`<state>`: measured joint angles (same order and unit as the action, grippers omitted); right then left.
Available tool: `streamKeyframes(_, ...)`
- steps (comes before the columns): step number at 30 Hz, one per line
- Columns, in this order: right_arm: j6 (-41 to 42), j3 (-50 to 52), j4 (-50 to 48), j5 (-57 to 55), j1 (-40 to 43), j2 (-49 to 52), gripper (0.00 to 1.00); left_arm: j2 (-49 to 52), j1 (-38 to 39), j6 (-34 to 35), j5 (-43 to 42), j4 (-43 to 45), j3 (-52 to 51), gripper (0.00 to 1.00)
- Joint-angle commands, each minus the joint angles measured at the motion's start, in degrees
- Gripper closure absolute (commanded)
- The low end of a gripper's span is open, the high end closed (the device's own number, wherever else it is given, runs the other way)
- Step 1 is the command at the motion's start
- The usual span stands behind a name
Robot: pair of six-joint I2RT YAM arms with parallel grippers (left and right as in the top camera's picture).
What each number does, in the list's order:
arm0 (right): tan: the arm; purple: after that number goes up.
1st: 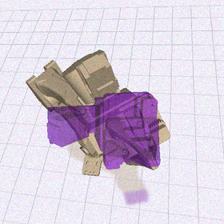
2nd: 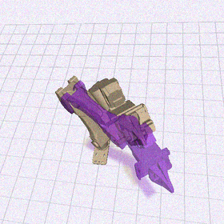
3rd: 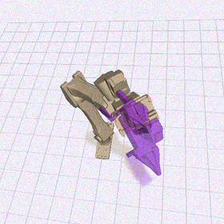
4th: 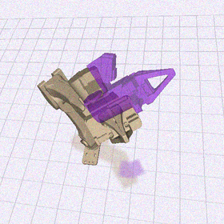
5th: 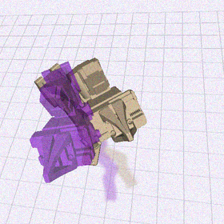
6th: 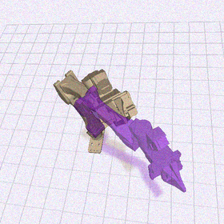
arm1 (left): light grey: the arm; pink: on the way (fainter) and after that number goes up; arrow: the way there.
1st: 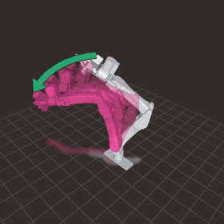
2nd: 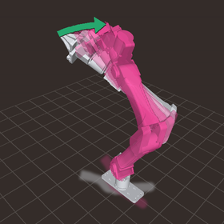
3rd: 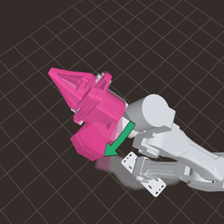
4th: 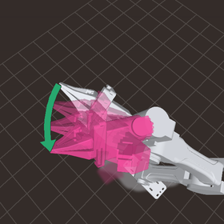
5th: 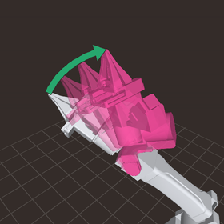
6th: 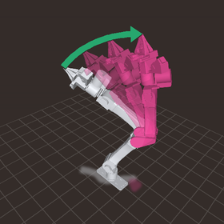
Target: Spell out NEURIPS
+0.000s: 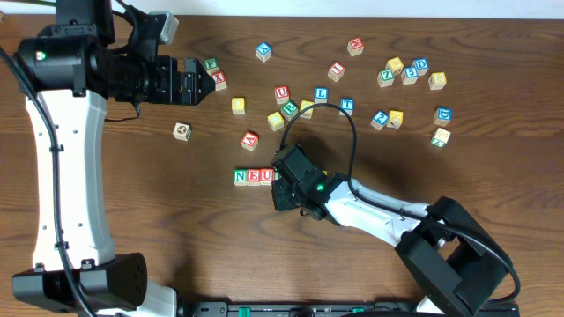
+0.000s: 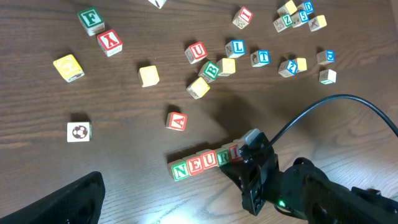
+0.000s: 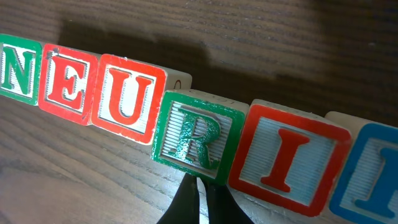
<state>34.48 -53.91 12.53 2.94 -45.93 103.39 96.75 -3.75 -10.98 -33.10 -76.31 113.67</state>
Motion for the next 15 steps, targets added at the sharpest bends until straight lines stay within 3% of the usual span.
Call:
streamKeyframes(1,-0.92,0.13,-0.11,-1.09,-0.68,0.57,0.99,-0.48,-0.20,-0.81,-0.52,-0.15,0.90,0.02)
streamKeyframes(15,-1.40,0.13,-0.24,-1.36,-0.68,0.57,0.99,-0.48,-0.20,-0.83,-0.52,-0.15,0.90,0.02)
